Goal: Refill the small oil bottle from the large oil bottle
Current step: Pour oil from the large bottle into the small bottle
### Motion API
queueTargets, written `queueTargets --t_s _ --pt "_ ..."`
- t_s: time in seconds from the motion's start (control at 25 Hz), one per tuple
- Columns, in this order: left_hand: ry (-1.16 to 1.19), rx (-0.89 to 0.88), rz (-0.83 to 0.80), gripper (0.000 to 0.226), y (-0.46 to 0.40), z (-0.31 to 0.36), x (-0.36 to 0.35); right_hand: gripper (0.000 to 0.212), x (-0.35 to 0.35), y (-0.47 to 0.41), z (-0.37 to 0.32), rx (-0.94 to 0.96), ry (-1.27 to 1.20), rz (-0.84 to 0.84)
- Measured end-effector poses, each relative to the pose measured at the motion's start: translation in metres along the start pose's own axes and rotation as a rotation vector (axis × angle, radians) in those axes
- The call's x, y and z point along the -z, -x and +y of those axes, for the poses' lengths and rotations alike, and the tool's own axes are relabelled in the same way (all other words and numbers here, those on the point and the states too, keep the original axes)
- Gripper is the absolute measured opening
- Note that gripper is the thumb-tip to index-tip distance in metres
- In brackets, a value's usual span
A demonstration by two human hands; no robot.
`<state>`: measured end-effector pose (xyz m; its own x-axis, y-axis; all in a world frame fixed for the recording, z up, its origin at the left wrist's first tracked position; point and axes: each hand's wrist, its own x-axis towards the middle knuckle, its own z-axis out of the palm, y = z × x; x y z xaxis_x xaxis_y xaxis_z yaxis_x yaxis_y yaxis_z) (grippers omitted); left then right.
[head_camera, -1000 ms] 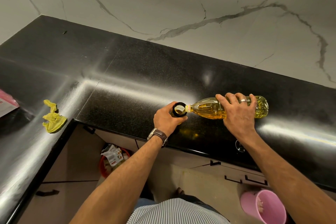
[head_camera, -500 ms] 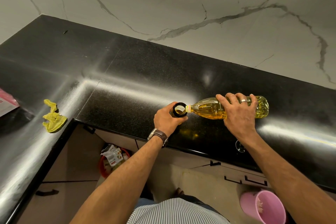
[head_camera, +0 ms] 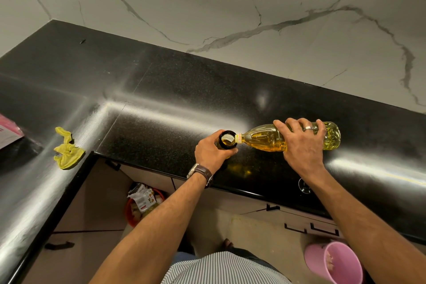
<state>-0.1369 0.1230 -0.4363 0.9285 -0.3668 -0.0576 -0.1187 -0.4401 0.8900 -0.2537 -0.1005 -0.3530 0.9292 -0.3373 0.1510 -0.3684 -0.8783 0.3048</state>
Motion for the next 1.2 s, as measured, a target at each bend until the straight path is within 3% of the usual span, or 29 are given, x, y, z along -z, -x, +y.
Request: queueTargets --t_s 1.2 --pt "-0.015 -0.027 -0.017 0.056 -0.0023 -0.0059 -0.0024 0.084 0.0015 0.0003 -0.0016 -0.002 0.019 0.007"
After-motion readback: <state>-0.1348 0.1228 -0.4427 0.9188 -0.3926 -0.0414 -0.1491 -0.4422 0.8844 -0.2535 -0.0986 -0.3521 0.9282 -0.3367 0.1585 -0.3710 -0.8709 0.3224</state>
